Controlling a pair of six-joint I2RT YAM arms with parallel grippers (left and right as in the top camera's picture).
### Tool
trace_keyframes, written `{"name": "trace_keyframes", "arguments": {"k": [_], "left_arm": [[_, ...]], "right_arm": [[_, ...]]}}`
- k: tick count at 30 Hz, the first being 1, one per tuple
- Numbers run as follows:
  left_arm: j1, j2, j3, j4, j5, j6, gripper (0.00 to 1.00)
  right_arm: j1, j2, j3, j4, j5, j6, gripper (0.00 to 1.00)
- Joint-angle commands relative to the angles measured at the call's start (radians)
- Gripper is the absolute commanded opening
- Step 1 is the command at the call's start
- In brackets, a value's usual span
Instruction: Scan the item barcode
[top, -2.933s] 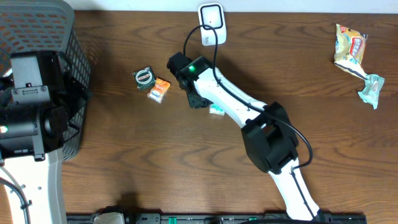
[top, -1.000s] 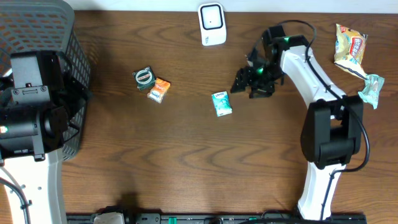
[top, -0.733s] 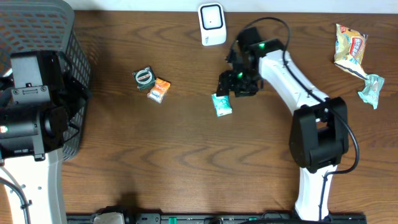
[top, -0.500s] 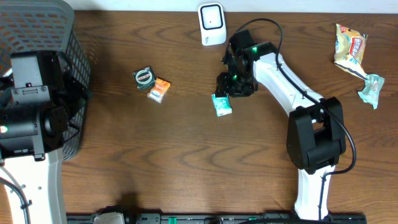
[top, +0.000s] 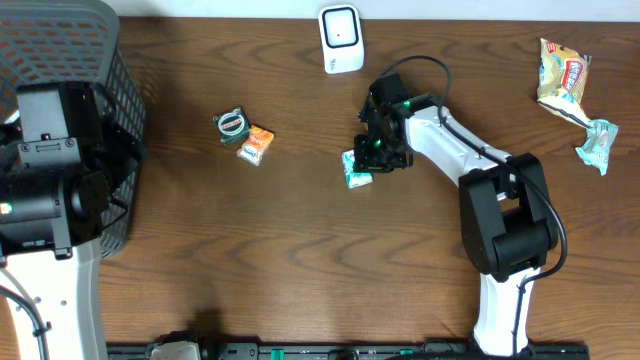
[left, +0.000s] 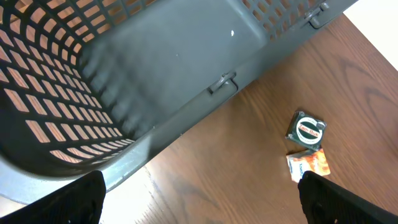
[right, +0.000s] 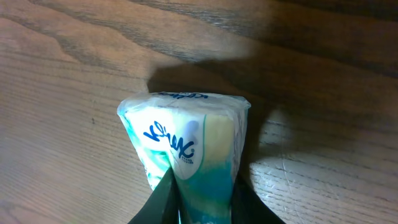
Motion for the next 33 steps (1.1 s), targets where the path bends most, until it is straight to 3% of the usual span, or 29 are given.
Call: {"name": "trace_keyframes", "arguments": {"k": [1, 3, 10, 12, 22, 33], "left_arm": [[0.005, 0.001, -0.005, -0.003, -0.010, -0.016, 0.98], [0.005, 0.001, -0.005, -0.003, -0.010, -0.016, 0.98], [0.005, 0.001, -0.005, -0.003, -0.010, -0.016, 0.98], [0.005, 0.001, -0.005, -0.003, -0.010, -0.016, 0.98], [0.005, 0.001, -0.005, -0.003, -0.010, -0.016, 0.97], [0.005, 0.001, -0.005, -0.003, -0.010, -0.016, 0.97]], "right_arm": [[0.006, -0.006, -0.016, -0.020, -0.010, 0.005, 0.13], [-0.002, -0.034, -0.006, -0.033, -0.069, -0.007, 0.01], [-0.103, -0.224, -0.002, -0.022, -0.443, -0.161, 0.01], [-0.148, -0.264, -0.002, -0.022, -0.633, -0.226, 0.01], [-0.245, -0.283, -0.002, 0.001, -1.199, -0.332, 0.01], [-0.231, -0.283, -0.002, 0.000, -1.226, -0.331, 0.01]]}}
